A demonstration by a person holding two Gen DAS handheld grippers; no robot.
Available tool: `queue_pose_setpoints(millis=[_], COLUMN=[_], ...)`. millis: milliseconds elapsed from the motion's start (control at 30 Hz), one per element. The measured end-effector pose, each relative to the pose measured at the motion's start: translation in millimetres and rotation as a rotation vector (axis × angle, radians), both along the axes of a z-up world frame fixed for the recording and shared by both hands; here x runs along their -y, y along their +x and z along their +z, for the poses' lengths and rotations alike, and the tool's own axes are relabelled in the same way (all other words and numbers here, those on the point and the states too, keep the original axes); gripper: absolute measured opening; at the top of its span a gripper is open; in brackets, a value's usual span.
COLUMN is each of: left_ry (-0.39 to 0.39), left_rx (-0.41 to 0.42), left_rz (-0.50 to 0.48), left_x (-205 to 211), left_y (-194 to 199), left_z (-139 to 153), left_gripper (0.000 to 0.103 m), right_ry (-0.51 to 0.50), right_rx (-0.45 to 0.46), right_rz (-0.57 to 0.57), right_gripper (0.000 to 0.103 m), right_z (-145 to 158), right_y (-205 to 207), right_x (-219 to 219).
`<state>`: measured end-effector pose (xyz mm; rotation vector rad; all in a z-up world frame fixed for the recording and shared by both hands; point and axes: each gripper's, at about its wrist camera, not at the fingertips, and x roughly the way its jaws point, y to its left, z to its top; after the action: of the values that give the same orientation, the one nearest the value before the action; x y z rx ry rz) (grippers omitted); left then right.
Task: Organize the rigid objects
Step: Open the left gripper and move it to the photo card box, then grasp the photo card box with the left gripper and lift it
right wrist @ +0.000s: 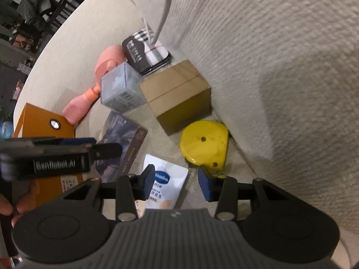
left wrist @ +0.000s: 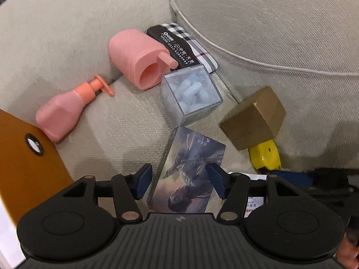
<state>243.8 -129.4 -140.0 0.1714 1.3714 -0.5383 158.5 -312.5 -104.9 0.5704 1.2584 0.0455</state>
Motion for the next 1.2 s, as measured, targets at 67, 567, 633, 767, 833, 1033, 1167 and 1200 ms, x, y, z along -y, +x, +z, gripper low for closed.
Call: queue_pose_setpoints(millis=[67, 567, 633, 767, 833, 1033, 1167, 1200], left_ry=[-0.03, -0.089, -0.098, -0.07, -0.059, -0.116, -0.114, -0.125], left_rx=[-0.027, -0.016, -0.027, -0.029, -0.026, -0.079, -0.072, -0.079], left_rz=[0.026, 0.184, 0.197, 0.186, 0.181, 0.177, 0.184, 0.191], left_x=[-2, -22, -23, -19, -18, -13, -7, -7], left_y=[2, -10, -12, -10, -9, -10, -13, -12], left_z=[-5, 6, 4, 2, -1, -17, -17, -16], left_gripper=[0.07, 0.029, 0.028, 0.05, 0.063, 0.074, 0.068, 0.065], right_ry=[0.007, 0.008, -0.004, -0.002, 0.002, 0.012, -0.028, -0.031], right_rx=[0.009, 0.114, 0.09, 0.105, 0.107, 0.064, 0.067, 0.074], right_rz=[0.009, 0.101, 0.114, 0.105, 0.091, 0.059, 0.081, 0.072], right_gripper=[0.039, 0.028, 0.021, 0.021, 0.017, 0.0, 0.0, 0.0], right_z=[0, 9, 0, -3, -3, -8, -9, -8], right_y=[0, 11, 16, 17, 15, 14, 16, 15], right_x=[-1, -29, -35, -37, -33, -26, -33, -32])
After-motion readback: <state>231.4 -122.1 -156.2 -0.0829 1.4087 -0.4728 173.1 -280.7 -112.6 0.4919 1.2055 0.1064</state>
